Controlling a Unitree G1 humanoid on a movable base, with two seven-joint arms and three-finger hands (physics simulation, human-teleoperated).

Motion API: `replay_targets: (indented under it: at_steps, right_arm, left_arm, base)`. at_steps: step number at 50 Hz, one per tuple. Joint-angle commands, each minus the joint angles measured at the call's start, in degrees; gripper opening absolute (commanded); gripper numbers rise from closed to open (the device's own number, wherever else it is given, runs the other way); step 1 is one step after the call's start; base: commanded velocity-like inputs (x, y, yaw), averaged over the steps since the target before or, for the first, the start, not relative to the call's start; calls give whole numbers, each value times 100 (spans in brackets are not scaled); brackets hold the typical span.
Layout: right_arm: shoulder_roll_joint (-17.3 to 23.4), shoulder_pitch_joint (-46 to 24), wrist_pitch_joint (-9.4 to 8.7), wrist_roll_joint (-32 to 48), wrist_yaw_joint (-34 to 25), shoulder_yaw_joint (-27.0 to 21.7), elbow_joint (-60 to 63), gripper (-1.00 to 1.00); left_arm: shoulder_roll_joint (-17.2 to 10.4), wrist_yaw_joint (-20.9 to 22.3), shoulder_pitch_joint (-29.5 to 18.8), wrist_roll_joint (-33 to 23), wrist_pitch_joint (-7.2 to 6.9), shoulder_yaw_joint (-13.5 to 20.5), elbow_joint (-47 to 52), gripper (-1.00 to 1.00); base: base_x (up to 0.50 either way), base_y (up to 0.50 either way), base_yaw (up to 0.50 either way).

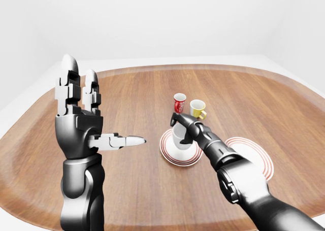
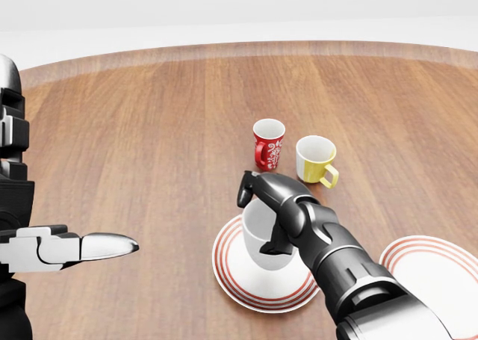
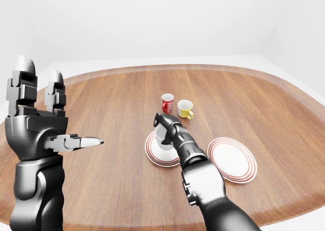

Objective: Put the white mug on the left plate.

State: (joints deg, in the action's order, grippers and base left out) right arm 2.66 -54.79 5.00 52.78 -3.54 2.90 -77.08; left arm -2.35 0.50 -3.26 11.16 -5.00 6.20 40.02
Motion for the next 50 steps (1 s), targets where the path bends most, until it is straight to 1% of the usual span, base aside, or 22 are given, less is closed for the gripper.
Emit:
replay_targets:
  at_steps: [1,50]
  right_arm:
    - [3,110,0,-272,119,-25,-28,-100]
    - [-14,300,0,-242,203,-56,-62,-100]
  left_arm:
    - [4,2,8,-9,0,-7,-24,100]
    - [6,14,24,-4,0,1,52,100]
  base:
    - [0,0,0]
    - [0,0,0]
